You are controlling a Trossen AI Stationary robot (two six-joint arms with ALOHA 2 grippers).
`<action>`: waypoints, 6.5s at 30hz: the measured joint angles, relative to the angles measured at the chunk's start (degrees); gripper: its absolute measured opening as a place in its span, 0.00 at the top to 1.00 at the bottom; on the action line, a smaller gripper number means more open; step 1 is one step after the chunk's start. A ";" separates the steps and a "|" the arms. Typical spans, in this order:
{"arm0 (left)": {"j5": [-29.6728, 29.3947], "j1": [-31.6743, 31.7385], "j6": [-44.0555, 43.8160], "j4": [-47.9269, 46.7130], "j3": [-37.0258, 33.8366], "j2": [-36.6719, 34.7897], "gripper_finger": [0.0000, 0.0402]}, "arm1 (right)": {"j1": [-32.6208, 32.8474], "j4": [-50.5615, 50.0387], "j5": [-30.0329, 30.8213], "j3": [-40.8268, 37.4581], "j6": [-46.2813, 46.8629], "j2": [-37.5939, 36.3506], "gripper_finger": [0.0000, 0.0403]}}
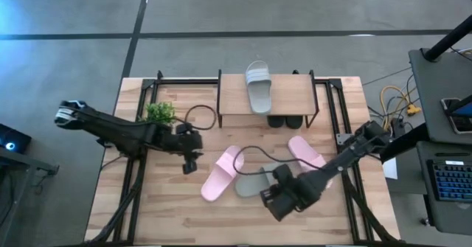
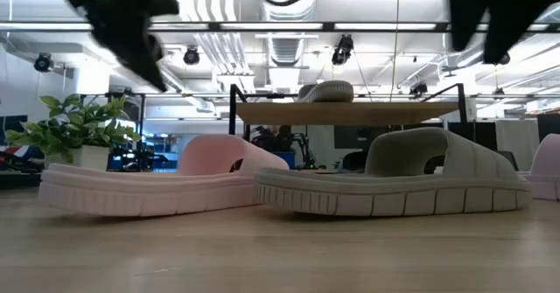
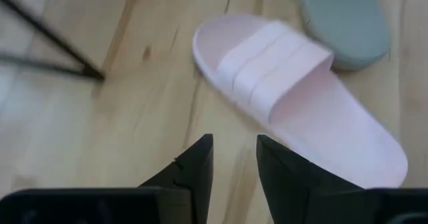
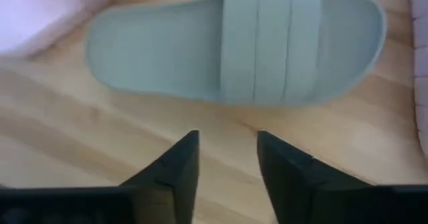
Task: Pick and place slides into the shelf
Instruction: Put the gray slipper on the shelf
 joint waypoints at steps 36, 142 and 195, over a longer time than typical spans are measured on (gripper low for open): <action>1.64 -11.83 -10.37 -1.67 -15.76 -21.00 0.75 | -8.33 -24.08 -8.35 37.79 2.96 30.75 0.57; -0.06 -11.77 -6.30 -1.54 -15.80 -19.36 0.75 | -4.74 -24.12 29.12 32.55 -35.91 15.71 0.97; -19.37 -4.75 -19.43 1.94 -16.11 -19.35 0.75 | -53.02 9.95 34.55 -10.21 -123.43 -25.42 0.97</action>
